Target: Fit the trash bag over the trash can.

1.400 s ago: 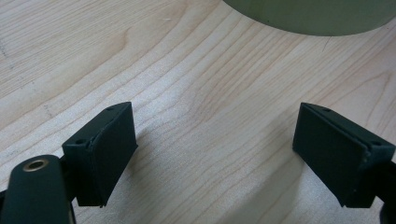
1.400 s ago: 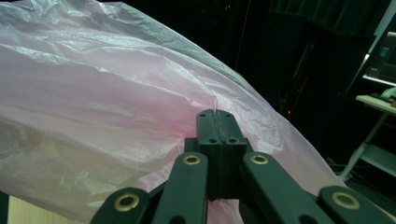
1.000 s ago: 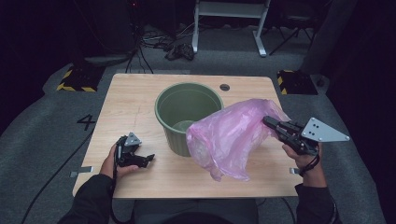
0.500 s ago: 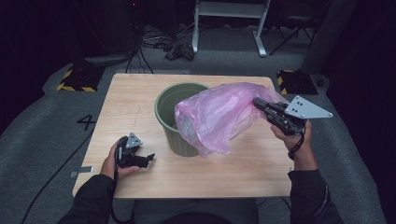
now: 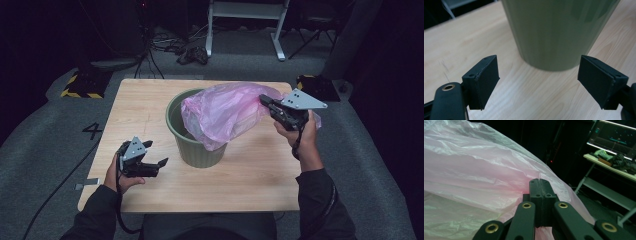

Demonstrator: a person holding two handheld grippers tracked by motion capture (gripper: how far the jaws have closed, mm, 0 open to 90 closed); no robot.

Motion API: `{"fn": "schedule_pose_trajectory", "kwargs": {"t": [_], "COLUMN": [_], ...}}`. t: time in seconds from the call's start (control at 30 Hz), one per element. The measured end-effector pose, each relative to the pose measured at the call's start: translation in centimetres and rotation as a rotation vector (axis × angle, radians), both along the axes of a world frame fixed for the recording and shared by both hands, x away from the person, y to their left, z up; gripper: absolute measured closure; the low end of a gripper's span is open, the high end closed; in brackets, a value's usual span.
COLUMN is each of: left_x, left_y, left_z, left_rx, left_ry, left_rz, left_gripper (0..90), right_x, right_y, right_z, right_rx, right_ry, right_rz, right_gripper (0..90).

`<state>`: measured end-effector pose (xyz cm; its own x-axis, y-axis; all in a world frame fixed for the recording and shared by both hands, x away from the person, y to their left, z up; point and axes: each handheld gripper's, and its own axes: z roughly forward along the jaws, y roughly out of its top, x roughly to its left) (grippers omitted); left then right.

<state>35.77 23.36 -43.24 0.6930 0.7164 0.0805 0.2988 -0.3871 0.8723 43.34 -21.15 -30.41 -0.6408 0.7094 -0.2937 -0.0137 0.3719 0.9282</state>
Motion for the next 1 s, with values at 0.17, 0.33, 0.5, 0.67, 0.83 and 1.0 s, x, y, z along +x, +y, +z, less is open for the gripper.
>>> {"fn": "schedule_pose_trajectory", "kwargs": {"t": [0.17, 0.33, 0.5, 0.67, 0.83, 1.0], "left_x": [-0.9, -1.7, -2.8, -2.8, -2.4, -0.7], "left_y": [-0.5, -1.1, -2.2, -4.4, -7.0, -8.9], "left_z": [2.1, 3.4, 6.0, 8.9, 11.4, 13.0], "left_rx": [-0.048, -0.060, -0.090, -0.091, -0.068, -0.019], "left_ry": [-0.040, -0.077, -0.140, -0.186, -0.227, -0.238], "left_rz": [-0.034, -0.061, -0.108, -0.137, -0.171, -0.169], "left_gripper": [20.5, 20.2, 19.9, 19.5, 19.6, 32.4], "right_x": [0.6, 0.8, 1.0, 1.1, 1.2, 1.0], "right_y": [0.4, 1.3, 1.9, 2.4, 2.6, 2.8], "right_z": [-0.4, -0.3, -0.2, -0.3, -0.6, -0.9], "right_rx": [-0.005, -0.013, -0.028, -0.047, -0.072, -0.098], "right_ry": [0.025, 0.043, 0.051, 0.059, 0.053, 0.043], "right_rz": [-0.024, -0.042, -0.055, -0.074, -0.092, -0.086], "right_gripper": [90.0, 90.0, 90.0, 90.0, 90.0, 90.0]}}
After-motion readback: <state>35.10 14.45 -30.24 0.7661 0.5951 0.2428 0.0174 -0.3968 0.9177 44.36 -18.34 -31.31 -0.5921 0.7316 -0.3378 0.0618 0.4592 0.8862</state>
